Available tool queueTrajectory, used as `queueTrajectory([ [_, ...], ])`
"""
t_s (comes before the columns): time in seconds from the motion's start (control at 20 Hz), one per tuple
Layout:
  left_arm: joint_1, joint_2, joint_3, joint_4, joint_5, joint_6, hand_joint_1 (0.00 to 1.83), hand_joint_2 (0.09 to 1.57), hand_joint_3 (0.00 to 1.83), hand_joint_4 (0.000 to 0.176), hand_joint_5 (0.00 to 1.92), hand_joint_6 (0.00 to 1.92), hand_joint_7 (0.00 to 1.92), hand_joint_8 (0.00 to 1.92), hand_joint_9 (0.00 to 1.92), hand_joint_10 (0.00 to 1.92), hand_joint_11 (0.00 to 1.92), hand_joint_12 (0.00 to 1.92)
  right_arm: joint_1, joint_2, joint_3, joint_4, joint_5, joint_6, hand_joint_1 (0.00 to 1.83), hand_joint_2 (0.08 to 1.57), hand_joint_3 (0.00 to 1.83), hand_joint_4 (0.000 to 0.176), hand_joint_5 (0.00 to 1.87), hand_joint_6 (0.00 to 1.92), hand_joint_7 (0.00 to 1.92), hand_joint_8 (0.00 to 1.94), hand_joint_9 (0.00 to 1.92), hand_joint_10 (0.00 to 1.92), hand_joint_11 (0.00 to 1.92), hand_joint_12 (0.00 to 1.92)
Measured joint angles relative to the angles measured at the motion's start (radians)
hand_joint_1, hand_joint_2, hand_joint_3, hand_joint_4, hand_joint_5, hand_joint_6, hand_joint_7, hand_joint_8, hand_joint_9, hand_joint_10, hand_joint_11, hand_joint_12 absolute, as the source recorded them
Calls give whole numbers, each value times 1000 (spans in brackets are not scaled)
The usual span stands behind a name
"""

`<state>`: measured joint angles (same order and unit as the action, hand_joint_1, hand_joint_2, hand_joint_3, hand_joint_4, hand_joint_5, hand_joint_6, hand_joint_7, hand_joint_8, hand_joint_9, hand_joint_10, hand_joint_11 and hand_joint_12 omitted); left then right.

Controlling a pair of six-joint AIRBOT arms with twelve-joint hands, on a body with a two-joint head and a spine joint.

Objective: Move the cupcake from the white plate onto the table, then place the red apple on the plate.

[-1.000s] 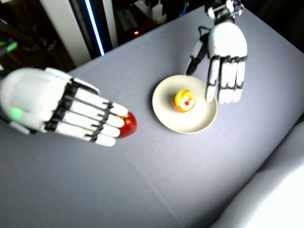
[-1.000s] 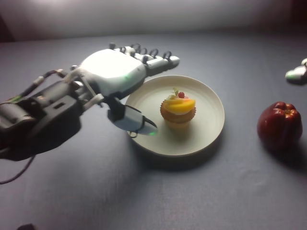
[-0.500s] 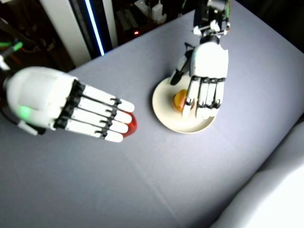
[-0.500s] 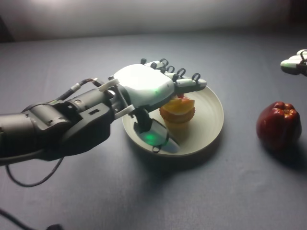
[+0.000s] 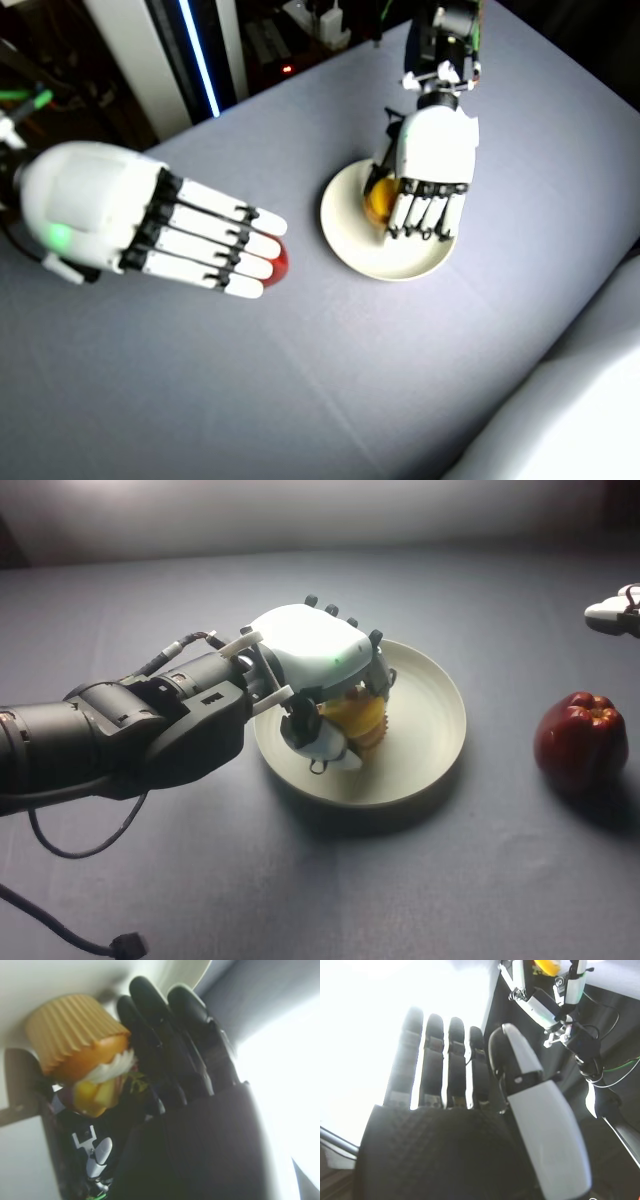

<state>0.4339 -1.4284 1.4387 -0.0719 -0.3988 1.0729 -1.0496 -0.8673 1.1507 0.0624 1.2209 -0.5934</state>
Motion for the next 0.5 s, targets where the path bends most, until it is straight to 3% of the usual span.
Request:
queueTrajectory([
  [0.05,0,12,-15,2,-3,0,1209,992,6,0,1339,309,1172,659,975,1219,698,1678,0,0,0,1,0,0,997,1424,0,0,386,0,425,3,383,3,377,13],
  [0.1,-1,27,-32,2,-12,0,1262,1025,0,0,1310,239,1154,837,956,966,622,1526,0,0,0,1,0,0,959,1423,0,0,380,1,426,2,390,4,379,12],
  [0.15,-7,48,-50,4,-22,0,1265,1035,0,0,1303,244,1124,895,979,813,641,1459,0,0,0,1,0,0,950,1421,0,0,382,2,431,4,396,6,384,13],
  [0.2,-13,82,-77,4,-51,0,1268,1032,0,0,1337,173,1117,916,1014,793,710,1446,0,0,0,0,0,0,947,1419,0,0,379,1,429,3,395,5,384,12],
  [0.25,-26,142,-114,2,-108,0,1255,1024,2,39,1239,513,1170,681,1097,378,686,1148,0,0,-3,1,0,1,944,1421,0,0,370,0,410,0,388,1,383,11],
  [0.3,-26,151,-121,1,-121,0,1255,1024,2,39,1239,513,1170,681,1097,378,686,1148,0,0,-3,1,0,1,944,1421,0,0,370,0,410,0,388,1,383,11],
  [0.35,-27,185,-143,1,-158,1,1255,1028,0,42,1186,627,1195,626,1169,213,734,1064,0,0,-4,0,0,1,929,1428,1,0,376,2,415,1,387,1,386,10],
  [0.4,-26,225,-171,0,-196,2,1365,1040,0,0,1100,708,1241,482,1039,898,731,994,-1,0,-5,0,-1,1,923,1426,0,0,377,2,421,4,388,1,386,9],
  [0.45,-15,258,-195,1,-230,1,1275,1040,5,0,1095,739,1220,598,1064,549,782,1075,-1,0,-5,1,-2,2,890,1425,1,0,385,3,435,6,397,3,388,8],
  [0.5,6,299,-222,1,-261,0,1248,1051,0,31,1101,763,1169,679,1075,343,608,1191,-2,0,-6,1,0,7,882,1429,3,0,387,3,441,7,405,6,396,11],
])
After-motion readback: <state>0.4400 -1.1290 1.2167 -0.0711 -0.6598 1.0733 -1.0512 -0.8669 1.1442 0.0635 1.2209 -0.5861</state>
